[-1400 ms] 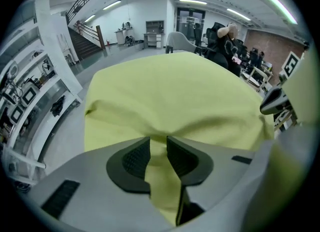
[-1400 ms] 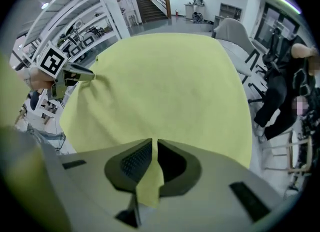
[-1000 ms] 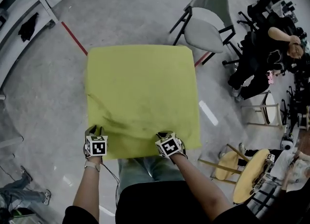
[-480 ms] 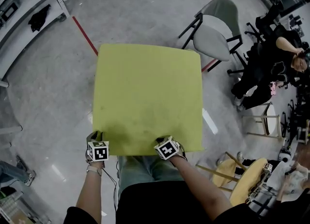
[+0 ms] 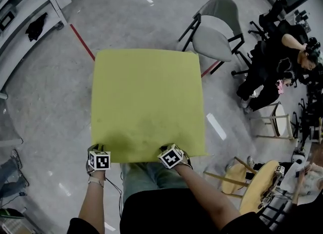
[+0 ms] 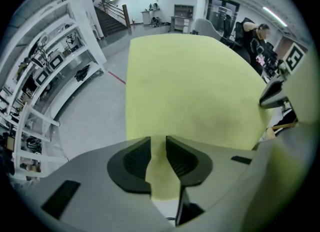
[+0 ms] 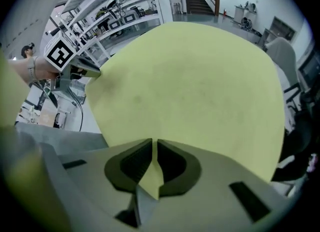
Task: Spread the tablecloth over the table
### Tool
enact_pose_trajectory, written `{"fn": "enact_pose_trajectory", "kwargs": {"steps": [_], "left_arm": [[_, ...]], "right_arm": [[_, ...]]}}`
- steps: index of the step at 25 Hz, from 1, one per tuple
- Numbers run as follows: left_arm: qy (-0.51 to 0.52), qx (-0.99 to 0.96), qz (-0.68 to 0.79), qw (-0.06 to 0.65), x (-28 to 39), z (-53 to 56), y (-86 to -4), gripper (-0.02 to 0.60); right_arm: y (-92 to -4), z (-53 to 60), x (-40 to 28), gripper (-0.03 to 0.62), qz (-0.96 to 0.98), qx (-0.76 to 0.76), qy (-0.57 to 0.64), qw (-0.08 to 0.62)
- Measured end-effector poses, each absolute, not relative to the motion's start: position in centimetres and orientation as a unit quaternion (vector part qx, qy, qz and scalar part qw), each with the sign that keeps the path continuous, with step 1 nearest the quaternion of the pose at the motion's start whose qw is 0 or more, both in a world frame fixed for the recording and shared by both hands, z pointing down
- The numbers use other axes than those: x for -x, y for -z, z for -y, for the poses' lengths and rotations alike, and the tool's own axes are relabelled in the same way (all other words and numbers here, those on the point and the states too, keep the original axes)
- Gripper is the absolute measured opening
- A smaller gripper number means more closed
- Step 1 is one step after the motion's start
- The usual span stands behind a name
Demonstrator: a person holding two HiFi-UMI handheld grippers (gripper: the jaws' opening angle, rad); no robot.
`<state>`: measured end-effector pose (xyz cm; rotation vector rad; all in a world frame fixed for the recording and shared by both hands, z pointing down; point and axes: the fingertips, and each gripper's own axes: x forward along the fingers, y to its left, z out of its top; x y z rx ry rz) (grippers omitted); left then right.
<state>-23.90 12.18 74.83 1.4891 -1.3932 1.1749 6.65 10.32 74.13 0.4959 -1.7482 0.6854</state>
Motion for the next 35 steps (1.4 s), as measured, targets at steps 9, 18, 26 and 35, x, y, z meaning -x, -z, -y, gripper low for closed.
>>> {"fn": "enact_pose_trajectory", "kwargs": {"steps": [9,18,26,35], "left_arm": [[-0.488,-0.602,0.513,0.369,19.7,-12.2,-75.4,0.055],[-0.489,-0.587,0.531,0.366,18.4,-12.1,-75.6,0.023],[-0.478,-0.596,0.529,0.369,15.1,-11.9,-75.6,0.021],[-0.471,-0.611,0.516,0.372,11.6,-11.9,-75.6,0.021]], "right_arm": [[-75.0,-9.5,-14.7,0.04,0.717,-0.281,-0.323,0.551],[-75.4,-9.4,-17.6,0.029,0.727,-0.286,-0.315,0.539],[-75.6,-8.1,-21.9,0.029,0.708,-0.328,-0.338,0.527],[-75.6,-6.5,-25.3,0.029,0.697,-0.341,-0.329,0.538]]}}
